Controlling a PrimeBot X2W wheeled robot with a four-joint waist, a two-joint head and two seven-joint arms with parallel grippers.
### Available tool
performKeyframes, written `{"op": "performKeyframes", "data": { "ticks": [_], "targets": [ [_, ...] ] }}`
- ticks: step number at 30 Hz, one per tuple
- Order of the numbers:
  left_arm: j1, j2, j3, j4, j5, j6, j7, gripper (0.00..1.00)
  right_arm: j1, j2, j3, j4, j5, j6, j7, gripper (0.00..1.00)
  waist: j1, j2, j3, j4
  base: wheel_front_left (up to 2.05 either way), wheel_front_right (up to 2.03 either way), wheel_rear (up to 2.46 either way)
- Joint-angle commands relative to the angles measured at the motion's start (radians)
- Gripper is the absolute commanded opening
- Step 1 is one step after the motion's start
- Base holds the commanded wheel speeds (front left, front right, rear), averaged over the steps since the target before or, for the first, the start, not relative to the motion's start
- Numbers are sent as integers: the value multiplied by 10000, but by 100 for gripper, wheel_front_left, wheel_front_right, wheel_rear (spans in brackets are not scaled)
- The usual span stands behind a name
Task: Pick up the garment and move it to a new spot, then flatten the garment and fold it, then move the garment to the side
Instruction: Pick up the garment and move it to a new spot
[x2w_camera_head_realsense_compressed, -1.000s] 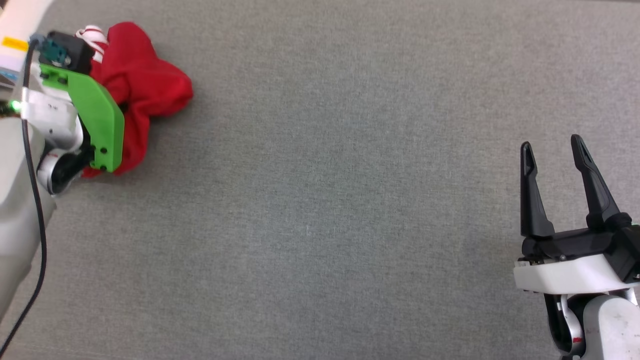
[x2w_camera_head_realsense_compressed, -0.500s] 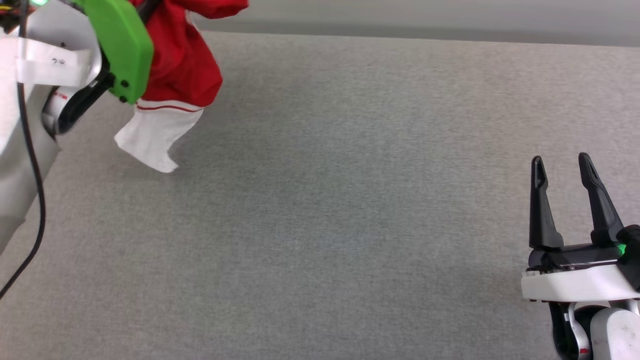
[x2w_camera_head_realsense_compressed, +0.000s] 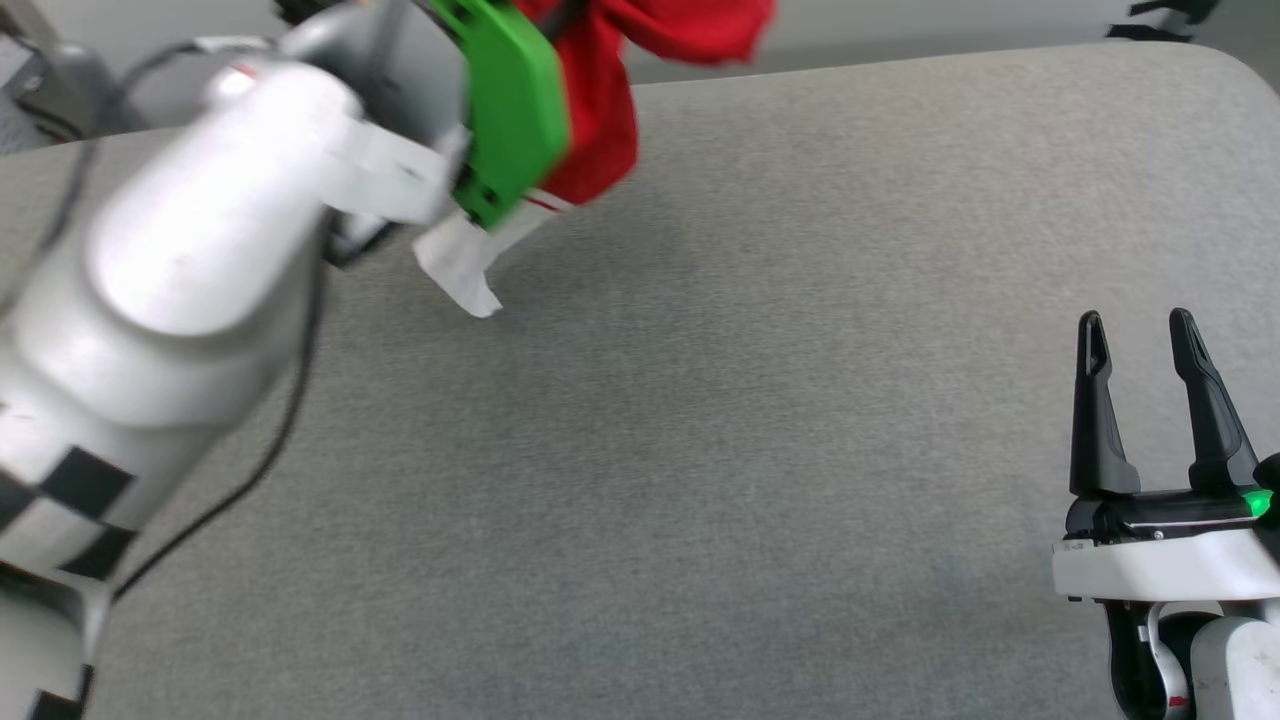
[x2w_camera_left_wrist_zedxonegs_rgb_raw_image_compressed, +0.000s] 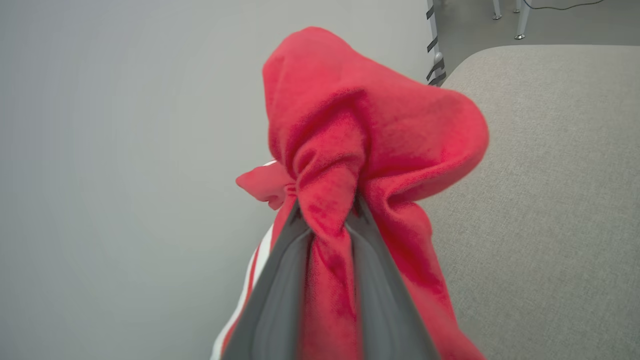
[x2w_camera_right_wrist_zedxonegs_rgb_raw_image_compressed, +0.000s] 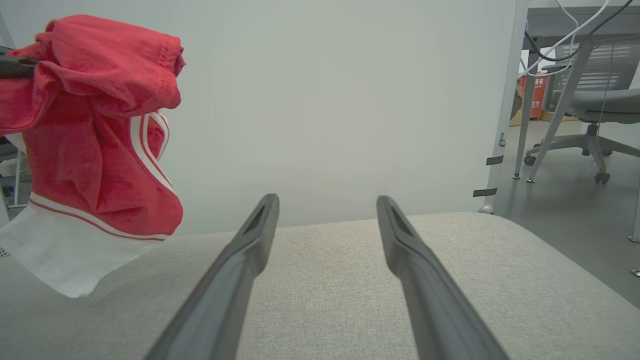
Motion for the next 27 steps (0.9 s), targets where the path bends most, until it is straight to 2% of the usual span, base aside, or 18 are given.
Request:
{"op": "performKeyframes", "data": {
  "ticks": [1, 10, 18, 21, 27],
  "targets": [
    [14, -284, -331, 108, -4, -25, -66, 0, 57, -15, 11, 16, 65, -7, -59, 100, 1, -1, 181, -586, 0, 0, 0],
    [1323, -2235, -2349, 1491, -677, -25, -1156, 0, 25, -15, -81, -54, 0, -7, -59, 100, 1, -1, 426, -812, 0, 0, 0],
    [3109, -3773, -2856, 2469, -445, -25, -1318, 0, -109, -15, -8, -56, -116, -7, -59, 100, 1, -1, 596, -629, 0, 0, 0],
    [3909, -4046, -2862, 2530, 106, -25, -922, 0, -167, -15, 71, -33, -125, -7, -59, 100, 1, -1, 673, -601, 0, 0, 0],
    [4777, -4259, -2865, 2606, 352, -25, -721, 0, -226, -15, 133, 23, -146, -7, -59, 100, 1, -1, 780, -524, 0, 0, 0]
  ]
}}
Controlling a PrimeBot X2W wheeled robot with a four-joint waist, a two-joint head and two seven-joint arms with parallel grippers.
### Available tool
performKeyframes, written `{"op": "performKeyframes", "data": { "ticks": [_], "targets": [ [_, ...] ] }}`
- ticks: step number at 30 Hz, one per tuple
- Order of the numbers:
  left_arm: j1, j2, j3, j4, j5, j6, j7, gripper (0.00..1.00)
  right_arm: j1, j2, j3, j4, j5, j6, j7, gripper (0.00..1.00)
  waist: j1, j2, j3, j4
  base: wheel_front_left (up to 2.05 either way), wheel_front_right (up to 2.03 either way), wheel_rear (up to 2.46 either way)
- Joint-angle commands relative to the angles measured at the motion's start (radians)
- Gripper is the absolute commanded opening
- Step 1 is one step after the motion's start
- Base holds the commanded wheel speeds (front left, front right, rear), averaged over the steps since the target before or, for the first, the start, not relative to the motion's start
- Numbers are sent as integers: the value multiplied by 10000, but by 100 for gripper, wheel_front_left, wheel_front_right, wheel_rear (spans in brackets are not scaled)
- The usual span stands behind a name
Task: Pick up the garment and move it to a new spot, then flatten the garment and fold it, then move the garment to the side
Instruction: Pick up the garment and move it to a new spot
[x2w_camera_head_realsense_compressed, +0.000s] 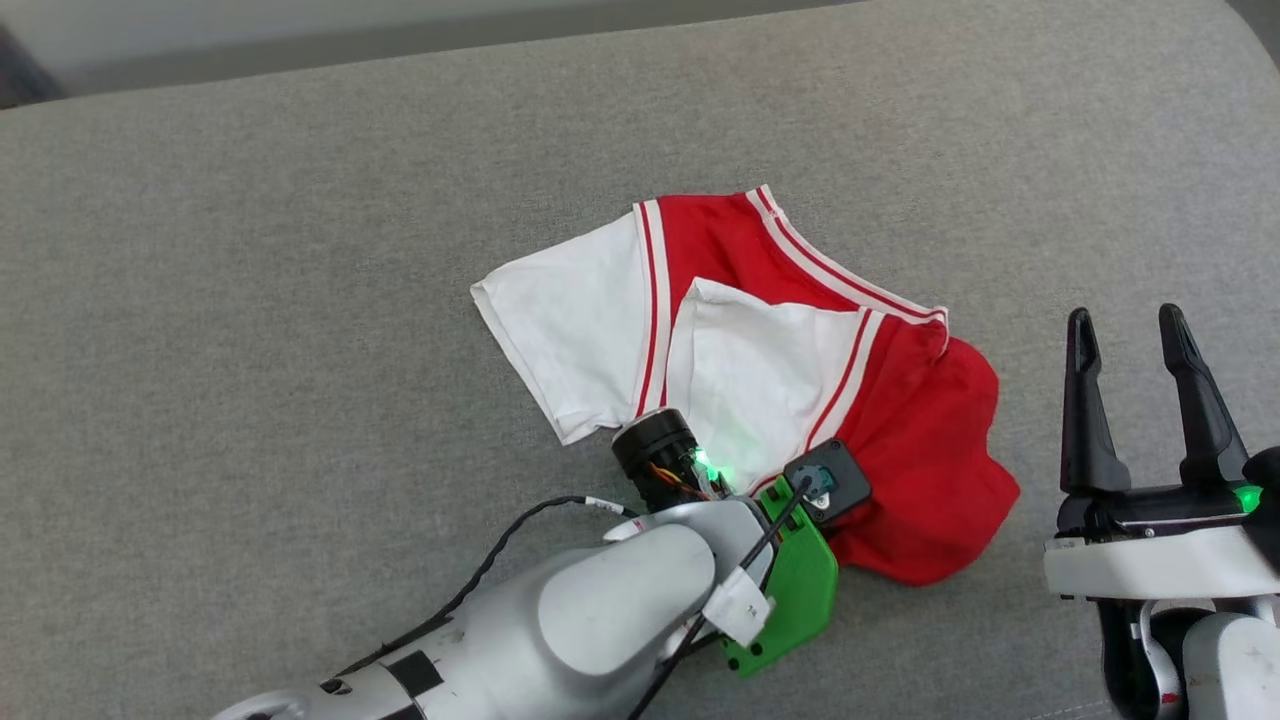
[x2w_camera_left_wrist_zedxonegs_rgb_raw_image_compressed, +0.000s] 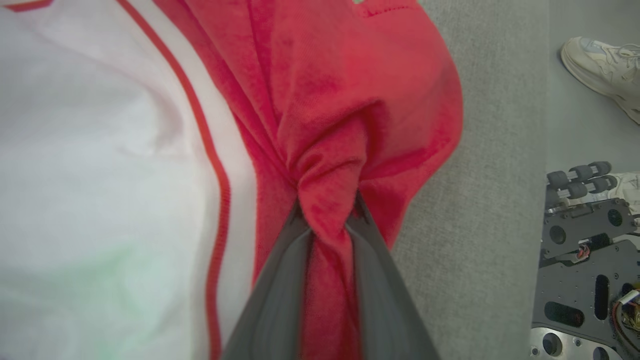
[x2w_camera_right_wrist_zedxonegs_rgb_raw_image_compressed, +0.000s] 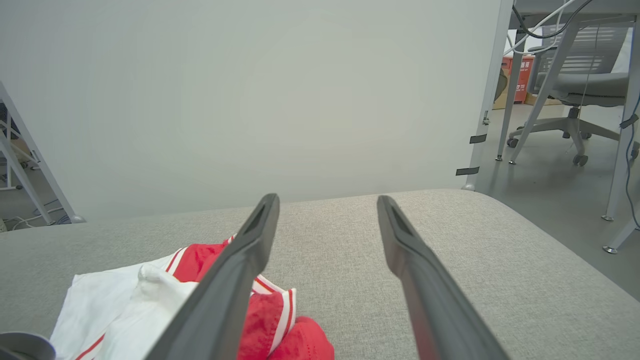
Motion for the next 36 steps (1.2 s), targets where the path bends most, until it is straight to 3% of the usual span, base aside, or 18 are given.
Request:
{"op": "performKeyframes", "data": {
  "ticks": [1, 2, 3, 9, 14, 17, 24, 36],
  "targets": [
    [187, -57, 4, 132, 42, -25, -133, 0, -149, -15, 11, 48, -102, -7, -61, 100, 0, -1, -10, 49, 0, 0, 0],
    [140, -78, 3, 212, 83, -25, -380, 58, -131, -15, -2, 68, -114, -7, -61, 100, 0, -1, -49, 91, 0, 0, 0],
    [68, -95, 3, 317, 90, -25, -678, 100, -109, -15, -6, 86, -125, -7, -61, 100, 0, -1, -100, 130, 0, 0, 0],
    [-490, -246, 158, 984, 194, 71, -3145, 100, 147, -14, -18, 252, -235, -7, -61, 100, 0, -1, -671, 393, 0, 0, 0],
    [-490, -303, 684, 736, 428, 869, -4624, 100, 474, -14, -28, 372, -342, -7, -61, 100, 0, -1, -1294, 719, 0, 0, 0],
    [-300, -218, 1179, 388, 517, 1396, -4778, 100, 666, -14, 15, 418, -403, -7, -61, 100, 0, -1, -1617, 892, 0, 0, 0],
    [855, 960, 3303, -1737, 1490, 2974, -4809, 100, 1005, -14, -107, 415, -449, -7, -61, 100, 0, -1, -2031, 1375, 0, 0, 0],
    [4071, 2132, 6844, -4005, 2782, 4236, -4811, 100, 1221, -14, -99, 530, -500, -7, -61, 100, 0, -1, -2377, 1913, 0, 0, 0]
  ]
}}
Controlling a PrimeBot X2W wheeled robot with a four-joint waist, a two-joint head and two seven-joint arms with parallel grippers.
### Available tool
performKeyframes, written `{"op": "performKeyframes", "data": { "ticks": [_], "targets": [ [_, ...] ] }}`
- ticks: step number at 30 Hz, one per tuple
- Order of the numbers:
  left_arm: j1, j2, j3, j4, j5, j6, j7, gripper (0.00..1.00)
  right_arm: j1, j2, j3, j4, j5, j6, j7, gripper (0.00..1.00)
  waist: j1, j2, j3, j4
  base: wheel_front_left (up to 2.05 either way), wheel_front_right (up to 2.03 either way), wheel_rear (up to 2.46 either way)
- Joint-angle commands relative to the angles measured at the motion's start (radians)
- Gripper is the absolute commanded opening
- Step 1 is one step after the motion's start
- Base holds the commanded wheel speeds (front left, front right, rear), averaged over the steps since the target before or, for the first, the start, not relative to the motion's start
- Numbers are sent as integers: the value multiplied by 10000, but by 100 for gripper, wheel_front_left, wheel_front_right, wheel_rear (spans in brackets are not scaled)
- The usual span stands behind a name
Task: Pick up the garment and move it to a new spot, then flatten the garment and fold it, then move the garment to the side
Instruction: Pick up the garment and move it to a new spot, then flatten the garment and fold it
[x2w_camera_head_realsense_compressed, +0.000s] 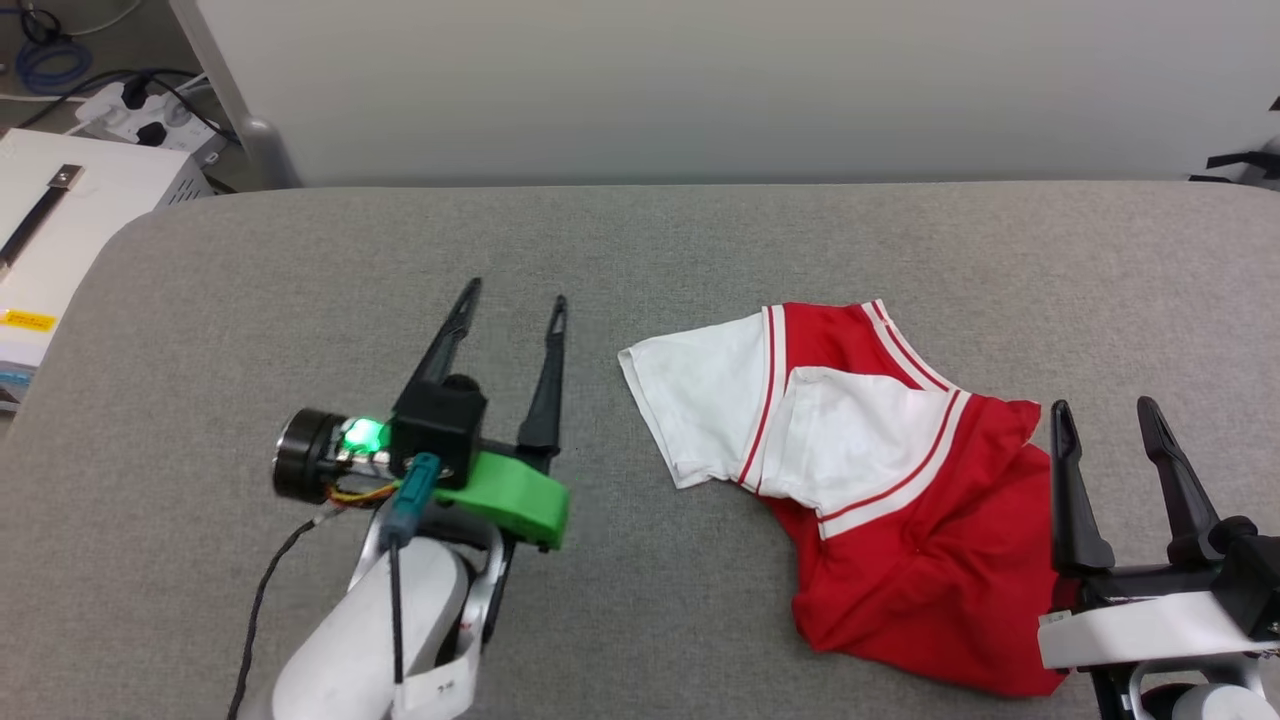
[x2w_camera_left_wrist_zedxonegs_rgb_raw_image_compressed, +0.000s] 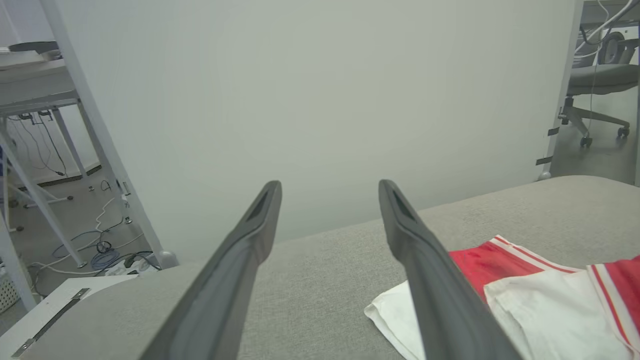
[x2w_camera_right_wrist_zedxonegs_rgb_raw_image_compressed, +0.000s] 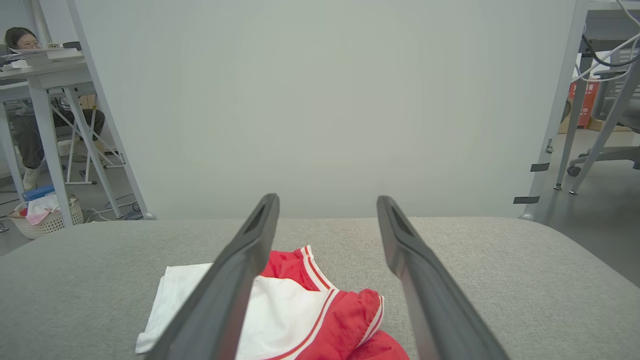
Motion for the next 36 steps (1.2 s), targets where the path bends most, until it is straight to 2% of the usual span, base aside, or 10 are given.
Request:
{"op": "performKeyframes", "data": {
  "ticks": [1, 8, 17, 29, 36],
  "targets": [
    [444, 102, 341, -163, 143, 113, -56, 100, 164, -16, -1, 37, -76, -7, -61, 100, 0, 0, -118, 115, 0, 0, 0],
    [2419, 71, 2338, -909, 654, 286, -56, 100, 308, -16, -20, 27, -153, -7, -61, 100, 0, 0, -316, 267, 0, 0, 0],
    [4037, -626, 3891, -1477, 1512, -378, -56, 100, 418, -16, 10, 67, -242, -7, -61, 100, 0, 0, -401, 303, 0, 0, 0],
    [4889, -1574, 4849, -1554, 2368, -1438, -57, 100, 720, -16, 10, 323, -249, -7, -61, 100, 0, 0, -625, 343, 0, 0, 0],
    [5107, -1879, 5216, -1395, 2674, -1832, -57, 100, 841, -16, 32, 476, -254, -7, -61, 100, 0, 0, -721, 396, 0, 0, 0]
  ]
}}
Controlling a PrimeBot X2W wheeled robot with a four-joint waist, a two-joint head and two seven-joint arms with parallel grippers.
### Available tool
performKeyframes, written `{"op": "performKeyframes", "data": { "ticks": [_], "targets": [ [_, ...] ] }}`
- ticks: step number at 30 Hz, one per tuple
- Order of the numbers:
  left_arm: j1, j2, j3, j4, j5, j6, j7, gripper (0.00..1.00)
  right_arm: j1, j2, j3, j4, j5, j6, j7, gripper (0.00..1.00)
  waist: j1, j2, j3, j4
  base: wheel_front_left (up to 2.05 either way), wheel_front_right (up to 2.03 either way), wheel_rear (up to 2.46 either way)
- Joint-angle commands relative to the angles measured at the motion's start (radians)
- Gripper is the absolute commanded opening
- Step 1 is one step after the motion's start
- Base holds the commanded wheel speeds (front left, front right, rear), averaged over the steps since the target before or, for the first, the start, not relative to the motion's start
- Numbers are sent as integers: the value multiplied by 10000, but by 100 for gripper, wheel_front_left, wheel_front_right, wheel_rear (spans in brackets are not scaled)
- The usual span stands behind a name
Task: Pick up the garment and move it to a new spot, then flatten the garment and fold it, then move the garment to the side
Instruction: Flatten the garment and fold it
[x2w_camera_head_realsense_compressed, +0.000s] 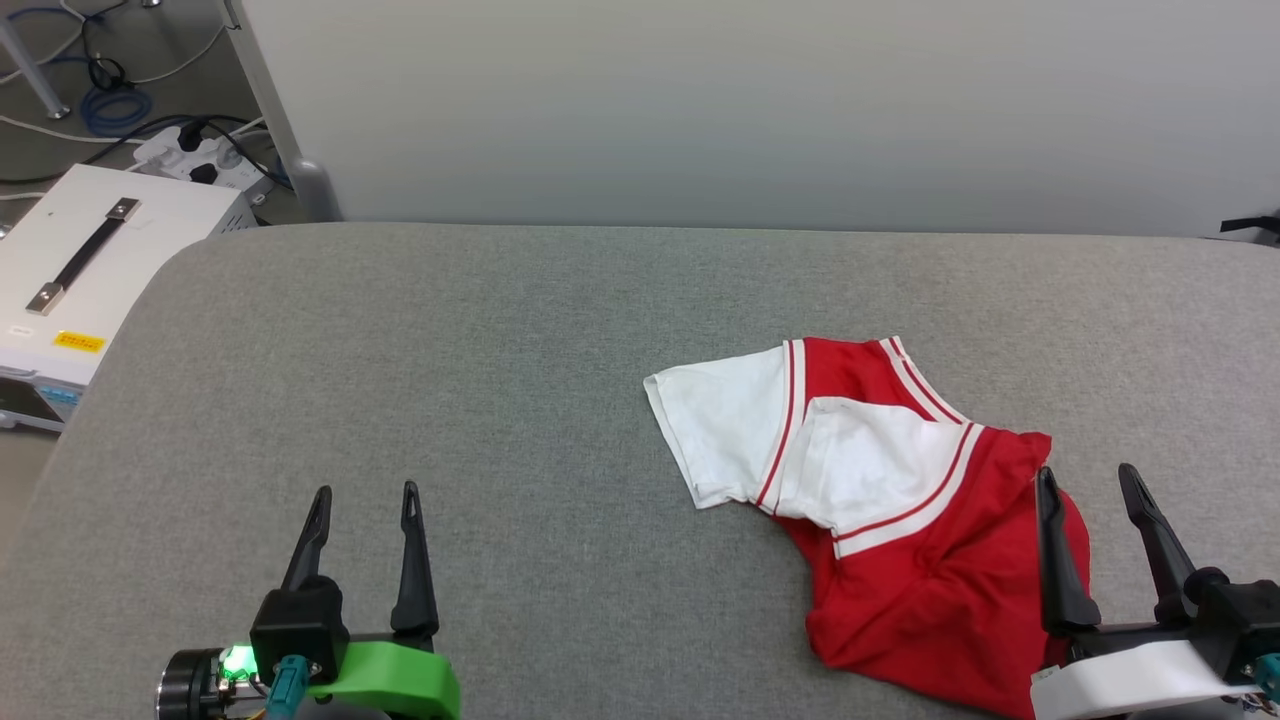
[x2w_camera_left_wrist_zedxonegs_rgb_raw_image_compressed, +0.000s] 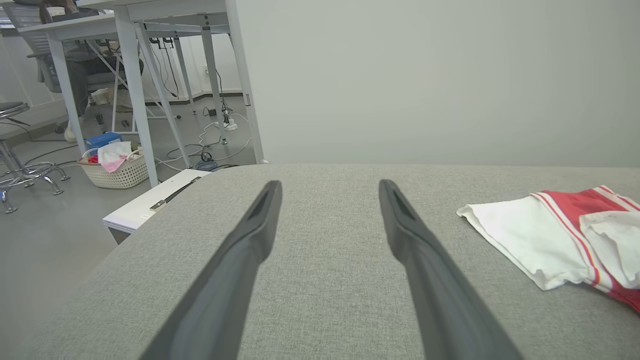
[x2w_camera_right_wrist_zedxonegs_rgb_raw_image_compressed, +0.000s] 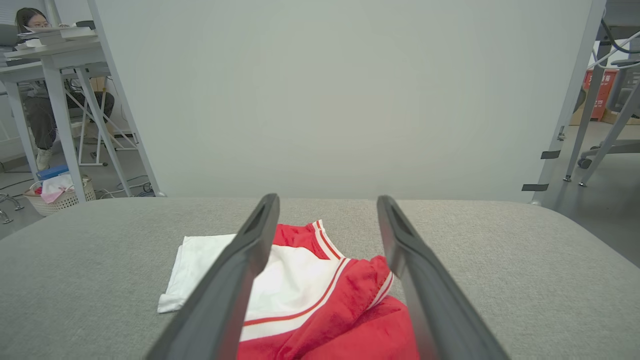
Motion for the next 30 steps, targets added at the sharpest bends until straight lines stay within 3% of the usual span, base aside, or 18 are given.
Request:
{"op": "performKeyframes", "data": {
  "ticks": [1, 19, 27, 30],
  "targets": [
    [175, -98, 81, 52, 124, -80, -59, 100, 117, -16, 16, 52, -89, -7, -61, 100, 0, 0, -22, 9, 0, 0, 0],
    [263, -415, 453, 223, 476, -460, -59, 100, -62, -16, 77, 67, -115, -7, -61, 100, 0, 0, -65, 22, 0, 0, 0],
    [25, -485, 472, 228, 540, -501, -59, 100, -1311, -34, -117, -653, -667, -7, -61, 100, 0, 0, 207, 64, 0, 0, 0],
    [-97, -504, 486, 213, 557, -513, -59, 100, -2155, -325, -150, -874, -600, -7, -61, 100, 0, 0, 360, 96, 0, 0, 0]
  ]
}}
